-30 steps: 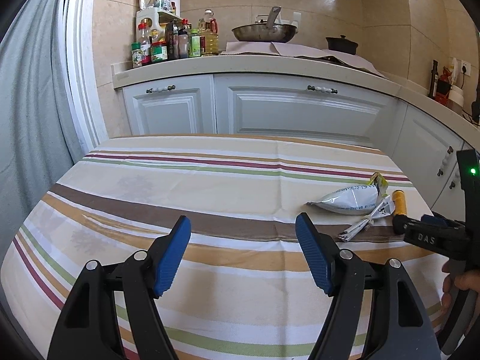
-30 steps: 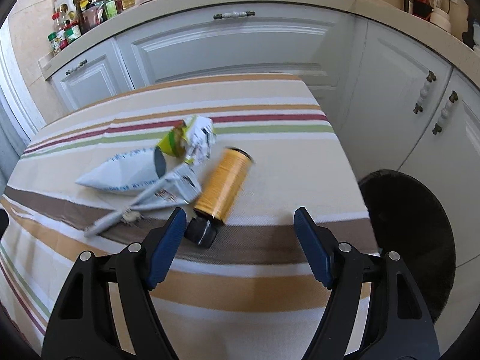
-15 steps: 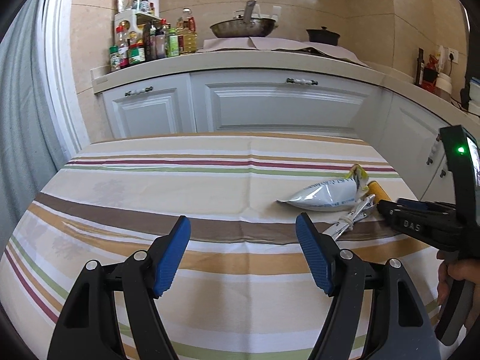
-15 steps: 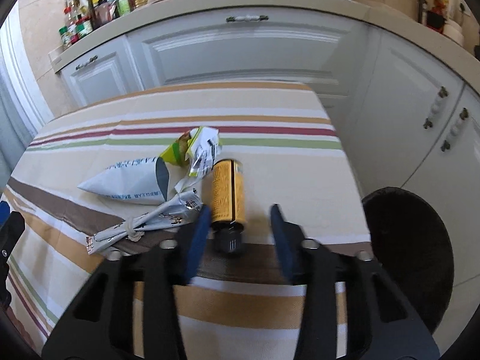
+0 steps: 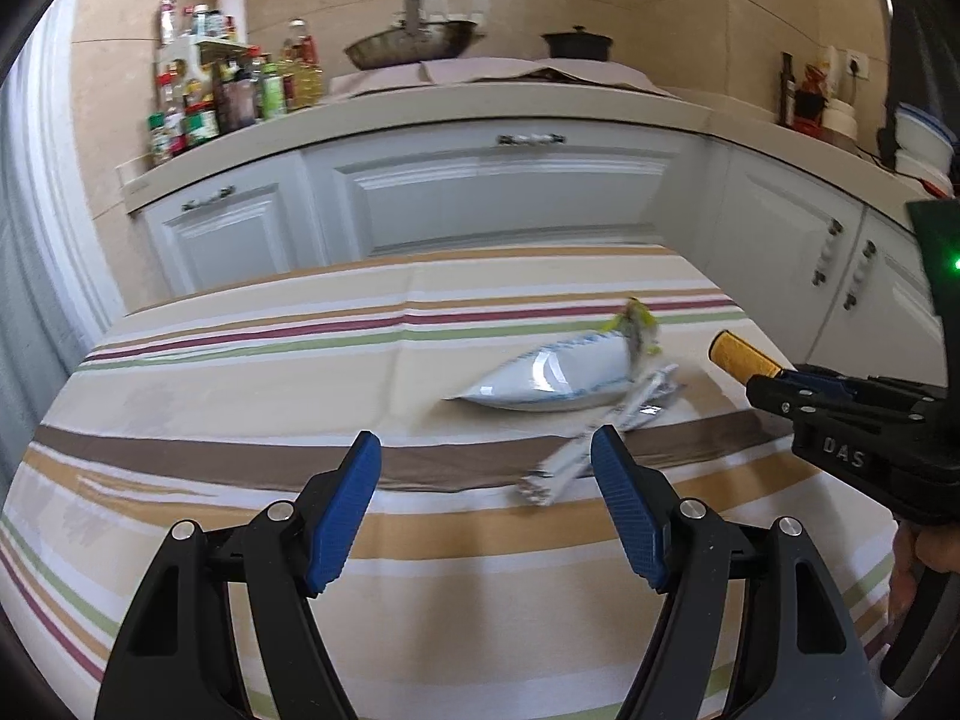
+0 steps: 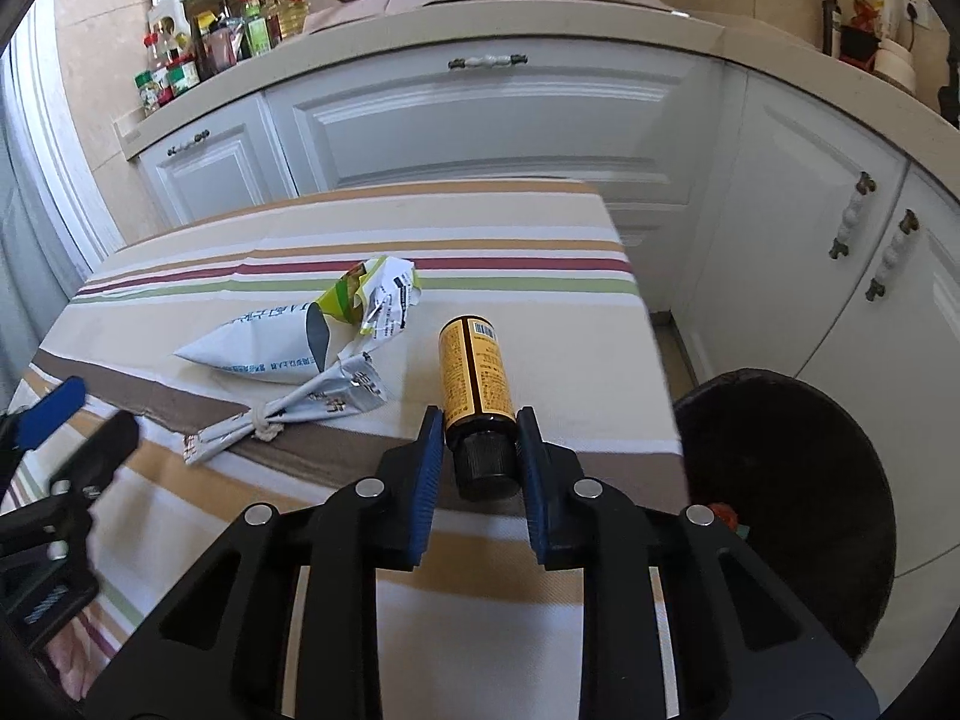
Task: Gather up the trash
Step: 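Grasp the white tube with the left tool while the right tool holds the yellow bottle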
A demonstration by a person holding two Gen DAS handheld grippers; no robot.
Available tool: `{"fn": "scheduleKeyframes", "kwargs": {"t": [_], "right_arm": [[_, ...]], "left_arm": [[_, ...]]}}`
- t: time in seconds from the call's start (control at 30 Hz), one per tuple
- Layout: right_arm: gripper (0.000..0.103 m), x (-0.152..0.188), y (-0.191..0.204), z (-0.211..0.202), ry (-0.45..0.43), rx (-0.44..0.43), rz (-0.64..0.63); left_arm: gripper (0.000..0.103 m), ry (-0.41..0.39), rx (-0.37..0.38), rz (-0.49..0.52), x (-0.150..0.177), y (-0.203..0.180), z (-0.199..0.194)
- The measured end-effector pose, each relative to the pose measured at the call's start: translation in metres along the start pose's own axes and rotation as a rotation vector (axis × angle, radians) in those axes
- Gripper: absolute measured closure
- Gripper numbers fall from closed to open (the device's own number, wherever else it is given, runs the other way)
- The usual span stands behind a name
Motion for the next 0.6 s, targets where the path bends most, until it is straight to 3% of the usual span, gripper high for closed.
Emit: {"fn": "scheduleKeyframes", "kwargs": {"t": [0.13, 0.33, 0.5, 0.6], "right_arm": [[0.079, 0.004, -0.010, -0.012, -0.016, -0.007, 0.010], [0.079, 0.008, -0.023, -0.020, -0.025, -0.021, 0.034], [0.079, 0.008, -0.026, -0.021, -0.029, -0.039, 0.042], [0.079, 0.010, -0.028, -0.021, -0.030, -0.047, 0.046]], "left_arm": [[0.033, 0.060, 0.034, 0.024, 0.002, -0.012, 0.018], [0.045, 0.150, 0.055, 0.079, 0.008, -0.026, 0.042], [0.068, 0.219, 0.089, 0.101, 0.015, -0.035, 0.055], [0.079, 0.218, 0.098, 0.117, 0.015, -0.039, 0.055]]}}
Point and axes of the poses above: each gripper's, at about its wrist camera, not at the fingertips, and z roughly the way its jaws point, y to its left, x to its underside, the point moved 7 cm from there along z, roughly the way its jaws point, and after that the axes turned 5 degrees about x, right-handed, at the moved point
